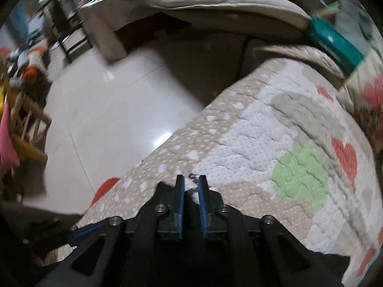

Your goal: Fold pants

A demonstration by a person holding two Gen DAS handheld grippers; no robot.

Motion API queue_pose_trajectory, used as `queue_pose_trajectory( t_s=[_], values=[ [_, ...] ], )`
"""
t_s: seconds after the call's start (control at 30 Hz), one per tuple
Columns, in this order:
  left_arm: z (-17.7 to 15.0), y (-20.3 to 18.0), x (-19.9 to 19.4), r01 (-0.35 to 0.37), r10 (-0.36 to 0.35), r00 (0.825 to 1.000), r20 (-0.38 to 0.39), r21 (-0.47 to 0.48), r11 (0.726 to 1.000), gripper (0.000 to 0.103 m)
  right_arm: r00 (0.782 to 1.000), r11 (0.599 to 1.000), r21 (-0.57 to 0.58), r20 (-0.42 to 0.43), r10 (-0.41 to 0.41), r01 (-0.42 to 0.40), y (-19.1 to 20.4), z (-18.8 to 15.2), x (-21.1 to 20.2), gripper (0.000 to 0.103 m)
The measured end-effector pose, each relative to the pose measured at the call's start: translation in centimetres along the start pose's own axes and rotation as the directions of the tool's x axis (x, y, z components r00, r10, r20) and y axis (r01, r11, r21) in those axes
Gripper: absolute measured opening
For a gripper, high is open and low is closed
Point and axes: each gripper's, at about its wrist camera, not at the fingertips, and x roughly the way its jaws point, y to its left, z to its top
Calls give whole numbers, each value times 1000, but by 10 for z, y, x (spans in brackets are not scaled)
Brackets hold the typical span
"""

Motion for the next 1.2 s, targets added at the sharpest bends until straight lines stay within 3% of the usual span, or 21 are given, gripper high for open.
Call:
queue_pose_trajectory(
  t_s=[0.07,0.17,0.3,0.43,0.53,0.63,0.77,0.8,0.83,0.87,1.07,1.1,1.2],
  values=[
    [1,12,3,8,-10,1000,-29,-43,999,7,999,999,42,41,6,-8,-19,-2,-19,40],
    [1,20,-1,15,-17,999,-28,-86,996,7,995,994,107,93,-38,28,-60,-14,-51,54],
    [1,16,-26,52,-46,996,70,-84,995,7,985,960,250,80,-151,127,-143,-57,-89,54],
    [-5,-11,-41,86,-91,986,142,38,996,7,987,927,348,30,-159,139,-204,-104,-103,55],
    [-14,-36,-31,69,-88,989,121,154,986,7,989,921,364,3,-149,138,-224,-126,-97,60],
    [-19,-43,-15,44,-59,995,75,184,982,7,991,921,368,-6,-137,130,-239,-137,-82,63],
    [-22,-45,-10,3,-23,995,94,210,978,10,990,931,335,-52,-134,144,-236,-142,-54,64],
    [-23,-48,-8,-7,-14,995,98,214,977,10,989,932,333,-44,-139,145,-236,-144,-51,59],
    [-24,-47,-8,-14,-8,995,102,217,976,10,991,930,343,-25,-130,131,-235,-145,-53,22],
    [-24,-48,-8,-24,0,994,107,221,975,10,993,926,359,-21,-119,118,-237,-144,-55,8],
    [-27,-53,-7,-72,39,990,136,243,967,11,982,913,368,-5,-189,178,-245,-125,-62,7],
    [-27,-53,-7,-71,39,990,136,243,967,11,979,906,378,-4,-205,191,-250,-121,-61,2],
    [-26,-53,-6,-71,38,990,139,242,968,12,972,889,406,6,-236,214,-259,-105,-59,0]
  ],
)
